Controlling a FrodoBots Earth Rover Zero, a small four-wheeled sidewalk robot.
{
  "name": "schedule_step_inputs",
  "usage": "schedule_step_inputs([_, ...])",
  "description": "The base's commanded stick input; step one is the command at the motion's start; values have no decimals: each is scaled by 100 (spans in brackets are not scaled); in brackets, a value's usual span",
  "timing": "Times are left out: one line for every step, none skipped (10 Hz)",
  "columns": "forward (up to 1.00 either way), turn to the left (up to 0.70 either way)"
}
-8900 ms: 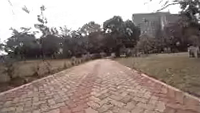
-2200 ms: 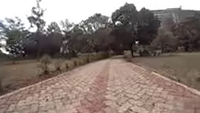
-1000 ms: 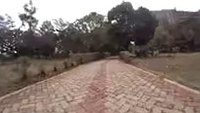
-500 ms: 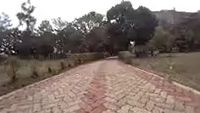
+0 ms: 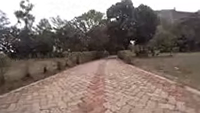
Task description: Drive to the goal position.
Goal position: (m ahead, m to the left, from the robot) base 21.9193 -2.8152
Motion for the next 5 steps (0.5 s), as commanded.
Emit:
schedule_step_inputs([70, 0])
schedule_step_inputs([70, 0])
schedule_step_inputs([70, 0])
schedule_step_inputs([70, 0])
schedule_step_inputs([70, 0])
